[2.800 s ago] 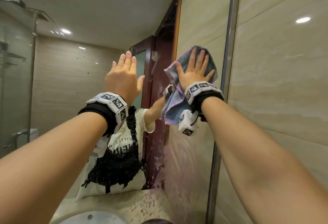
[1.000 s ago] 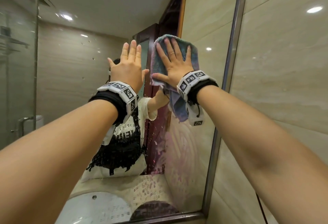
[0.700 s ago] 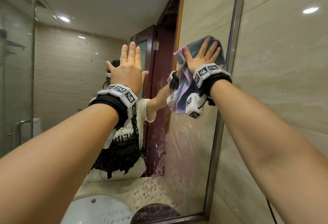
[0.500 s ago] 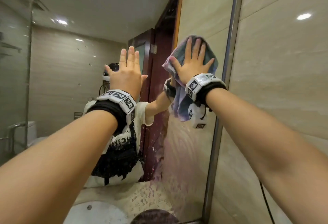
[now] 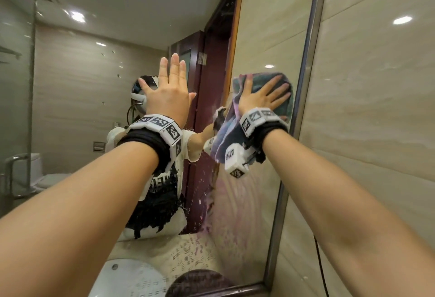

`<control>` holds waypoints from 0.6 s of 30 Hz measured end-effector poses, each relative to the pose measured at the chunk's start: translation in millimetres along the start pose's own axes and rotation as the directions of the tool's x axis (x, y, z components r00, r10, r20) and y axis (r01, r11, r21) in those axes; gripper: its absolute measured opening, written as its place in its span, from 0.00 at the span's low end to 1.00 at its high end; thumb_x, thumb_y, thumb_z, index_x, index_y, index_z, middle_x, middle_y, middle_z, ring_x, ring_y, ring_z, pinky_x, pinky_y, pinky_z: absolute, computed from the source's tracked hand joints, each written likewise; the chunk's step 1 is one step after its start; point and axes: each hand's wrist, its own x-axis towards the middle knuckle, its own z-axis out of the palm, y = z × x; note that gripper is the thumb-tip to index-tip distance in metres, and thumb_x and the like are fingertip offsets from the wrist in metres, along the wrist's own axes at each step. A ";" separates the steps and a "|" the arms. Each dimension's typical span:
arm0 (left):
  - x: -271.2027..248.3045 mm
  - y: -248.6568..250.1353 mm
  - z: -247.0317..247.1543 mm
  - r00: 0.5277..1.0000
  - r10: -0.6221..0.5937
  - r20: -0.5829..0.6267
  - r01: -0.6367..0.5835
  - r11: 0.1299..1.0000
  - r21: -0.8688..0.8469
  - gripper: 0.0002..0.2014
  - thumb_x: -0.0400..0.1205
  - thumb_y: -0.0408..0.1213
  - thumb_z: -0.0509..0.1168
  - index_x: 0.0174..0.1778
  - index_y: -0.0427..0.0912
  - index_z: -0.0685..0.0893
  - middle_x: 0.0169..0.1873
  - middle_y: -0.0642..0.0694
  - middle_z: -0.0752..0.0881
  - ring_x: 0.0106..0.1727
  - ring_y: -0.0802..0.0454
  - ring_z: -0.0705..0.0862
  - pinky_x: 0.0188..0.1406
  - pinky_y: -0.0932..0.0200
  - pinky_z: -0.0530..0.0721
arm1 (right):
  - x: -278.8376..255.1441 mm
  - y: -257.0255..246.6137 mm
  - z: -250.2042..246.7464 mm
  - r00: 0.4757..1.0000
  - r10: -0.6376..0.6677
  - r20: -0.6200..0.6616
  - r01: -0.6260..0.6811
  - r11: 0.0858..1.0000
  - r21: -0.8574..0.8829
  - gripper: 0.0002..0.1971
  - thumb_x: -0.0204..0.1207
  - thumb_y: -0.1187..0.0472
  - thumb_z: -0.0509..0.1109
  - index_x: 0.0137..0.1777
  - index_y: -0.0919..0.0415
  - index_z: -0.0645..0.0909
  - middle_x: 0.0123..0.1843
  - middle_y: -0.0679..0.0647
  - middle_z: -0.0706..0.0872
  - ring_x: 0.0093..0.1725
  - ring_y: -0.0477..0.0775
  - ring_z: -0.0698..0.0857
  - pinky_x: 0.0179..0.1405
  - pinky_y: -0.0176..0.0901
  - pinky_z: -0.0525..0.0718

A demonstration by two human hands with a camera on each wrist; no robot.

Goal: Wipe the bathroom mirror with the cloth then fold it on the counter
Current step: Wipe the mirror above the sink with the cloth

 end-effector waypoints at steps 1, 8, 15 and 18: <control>-0.5 0.3 -0.4 1.000 -0.001 0.001 0.001 1.000 -0.005 0.33 0.87 0.50 0.50 0.83 0.39 0.46 0.83 0.42 0.44 0.83 0.43 0.45 0.71 0.23 0.58 | -6.0 6.5 2.1 0.999 -0.028 0.024 0.029 0.999 -0.033 0.42 0.77 0.32 0.50 0.83 0.54 0.40 0.85 0.57 0.42 0.83 0.59 0.41 0.72 0.80 0.45; -8.4 0.0 4.6 1.000 -0.006 0.001 0.006 1.000 -0.028 0.33 0.87 0.49 0.52 0.83 0.40 0.48 0.83 0.42 0.45 0.83 0.41 0.46 0.71 0.23 0.58 | -0.5 -4.1 -2.4 0.956 -0.262 0.133 0.280 0.951 -0.136 0.42 0.78 0.32 0.45 0.82 0.55 0.34 0.84 0.57 0.37 0.82 0.61 0.37 0.73 0.81 0.42; -26.0 -4.8 12.5 1.000 0.021 0.015 -0.021 1.000 -0.006 0.31 0.87 0.48 0.52 0.83 0.40 0.50 0.83 0.41 0.48 0.82 0.36 0.49 0.70 0.25 0.63 | -47.5 34.5 10.4 0.861 -0.479 0.170 0.507 0.835 -0.214 0.44 0.76 0.30 0.45 0.82 0.56 0.34 0.84 0.59 0.38 0.83 0.61 0.38 0.72 0.79 0.40; -32.6 -4.7 11.2 0.999 0.016 0.034 -0.016 1.000 0.003 0.31 0.87 0.48 0.51 0.83 0.41 0.48 0.83 0.41 0.47 0.82 0.34 0.48 0.70 0.26 0.64 | -75.0 56.0 15.7 0.851 -0.466 0.242 0.515 0.828 -0.219 0.43 0.76 0.31 0.45 0.82 0.55 0.33 0.84 0.59 0.36 0.82 0.61 0.37 0.72 0.80 0.40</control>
